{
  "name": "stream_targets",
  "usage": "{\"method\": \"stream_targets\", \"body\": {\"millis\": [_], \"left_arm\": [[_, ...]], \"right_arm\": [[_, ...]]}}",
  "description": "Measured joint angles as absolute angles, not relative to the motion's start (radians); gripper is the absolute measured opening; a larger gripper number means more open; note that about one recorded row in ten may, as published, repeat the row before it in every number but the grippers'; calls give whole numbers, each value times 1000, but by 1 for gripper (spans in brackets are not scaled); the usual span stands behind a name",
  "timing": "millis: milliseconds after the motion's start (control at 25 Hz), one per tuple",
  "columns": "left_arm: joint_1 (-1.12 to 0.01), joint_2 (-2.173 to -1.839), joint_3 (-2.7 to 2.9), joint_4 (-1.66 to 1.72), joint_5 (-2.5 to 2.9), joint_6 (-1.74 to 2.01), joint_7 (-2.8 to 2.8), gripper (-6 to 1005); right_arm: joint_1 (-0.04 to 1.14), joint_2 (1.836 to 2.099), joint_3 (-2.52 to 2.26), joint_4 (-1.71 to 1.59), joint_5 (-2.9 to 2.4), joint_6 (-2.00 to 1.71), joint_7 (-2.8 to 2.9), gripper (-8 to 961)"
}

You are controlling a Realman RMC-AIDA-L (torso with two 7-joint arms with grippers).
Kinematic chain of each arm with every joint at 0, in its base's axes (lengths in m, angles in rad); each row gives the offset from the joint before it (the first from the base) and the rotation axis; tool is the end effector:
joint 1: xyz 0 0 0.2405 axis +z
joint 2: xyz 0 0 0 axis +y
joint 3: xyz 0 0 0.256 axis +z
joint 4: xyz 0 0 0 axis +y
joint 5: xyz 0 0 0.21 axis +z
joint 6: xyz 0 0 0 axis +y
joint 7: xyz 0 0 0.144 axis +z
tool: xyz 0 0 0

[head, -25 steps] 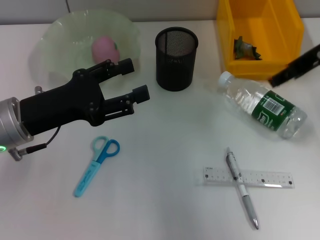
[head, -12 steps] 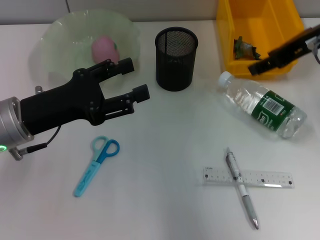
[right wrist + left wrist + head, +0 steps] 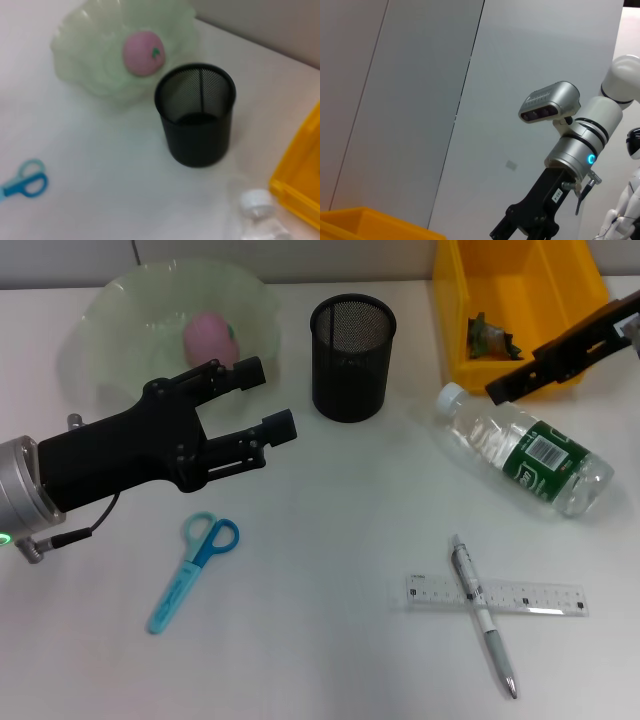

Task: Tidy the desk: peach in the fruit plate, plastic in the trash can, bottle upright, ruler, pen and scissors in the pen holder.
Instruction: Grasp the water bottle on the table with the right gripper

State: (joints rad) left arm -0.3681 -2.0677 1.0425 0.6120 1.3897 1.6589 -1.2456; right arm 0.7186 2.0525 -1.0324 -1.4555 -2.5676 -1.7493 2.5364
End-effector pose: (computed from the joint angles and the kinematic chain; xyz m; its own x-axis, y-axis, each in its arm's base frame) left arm -0.2388 0.2929 0.0010 0.5882 0.1991 0.7838 0.3944 -0.9168 -0.0630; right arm 0.1493 0.3763 0.0758 0.7351 -0.6780 0.0061 -0.6088 -0.6640 -0.4343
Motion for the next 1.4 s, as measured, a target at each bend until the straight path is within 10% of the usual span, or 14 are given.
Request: {"method": "stream_targets", "body": {"millis": [1400], "left_arm": [[-367,-2069,1042,609,1390,1658,-1246,800]], "right_arm": [[735,2075,-1157,-1151,-2796,-1533,2524,816]]}}
